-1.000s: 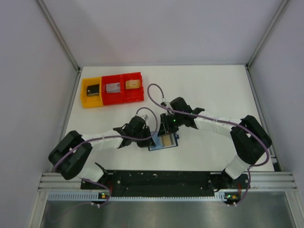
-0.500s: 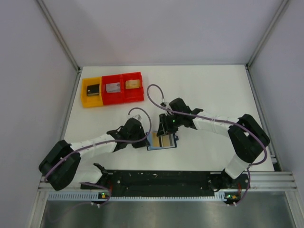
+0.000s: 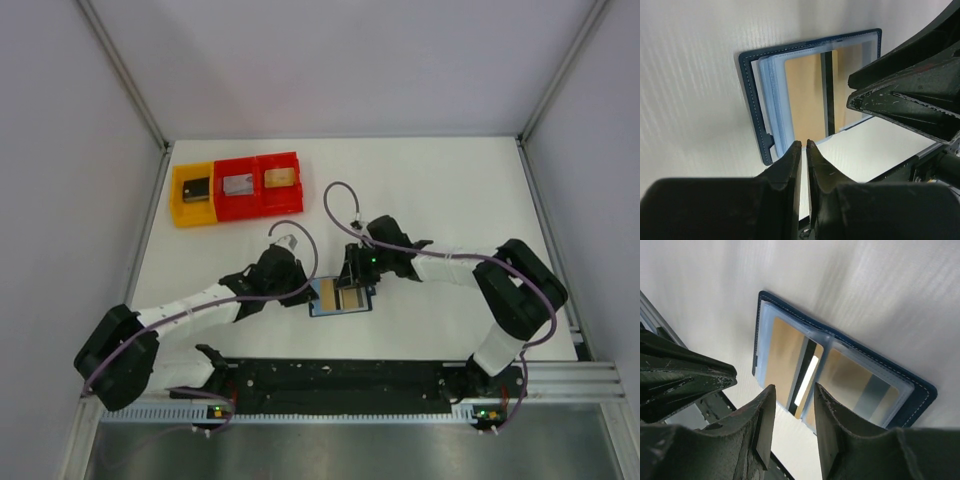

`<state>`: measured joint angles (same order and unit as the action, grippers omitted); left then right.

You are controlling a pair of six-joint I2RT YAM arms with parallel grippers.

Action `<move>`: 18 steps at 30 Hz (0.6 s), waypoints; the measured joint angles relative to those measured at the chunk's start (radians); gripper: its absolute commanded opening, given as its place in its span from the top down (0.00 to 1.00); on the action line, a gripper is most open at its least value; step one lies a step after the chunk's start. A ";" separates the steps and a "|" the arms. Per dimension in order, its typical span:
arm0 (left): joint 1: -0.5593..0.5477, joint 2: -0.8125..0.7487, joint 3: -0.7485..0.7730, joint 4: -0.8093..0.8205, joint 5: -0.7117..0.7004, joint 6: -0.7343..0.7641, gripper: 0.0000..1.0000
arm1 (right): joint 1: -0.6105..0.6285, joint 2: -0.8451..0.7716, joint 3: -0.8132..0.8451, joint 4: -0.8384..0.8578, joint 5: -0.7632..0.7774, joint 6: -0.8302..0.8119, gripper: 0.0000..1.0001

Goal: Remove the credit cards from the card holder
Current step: Remove the credit card from the card holder.

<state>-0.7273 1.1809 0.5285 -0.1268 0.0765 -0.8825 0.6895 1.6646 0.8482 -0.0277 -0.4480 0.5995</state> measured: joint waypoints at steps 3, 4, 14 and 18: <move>0.000 0.065 0.013 0.027 0.017 0.003 0.91 | -0.020 0.007 -0.040 0.050 -0.013 0.029 0.64; 0.000 0.085 0.014 0.035 0.021 0.003 0.92 | -0.027 0.013 -0.052 0.069 -0.019 0.037 0.65; 0.001 0.203 0.014 0.085 0.040 -0.011 0.99 | -0.051 0.063 -0.116 0.232 -0.098 0.101 0.72; 0.001 0.212 0.011 0.106 0.048 -0.030 0.99 | -0.058 0.082 -0.132 0.283 -0.122 0.111 0.79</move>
<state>-0.7261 1.3926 0.5396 -0.0208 0.1249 -0.9123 0.6315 1.7462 0.7162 0.2550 -0.5701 0.7105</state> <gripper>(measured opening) 0.016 0.263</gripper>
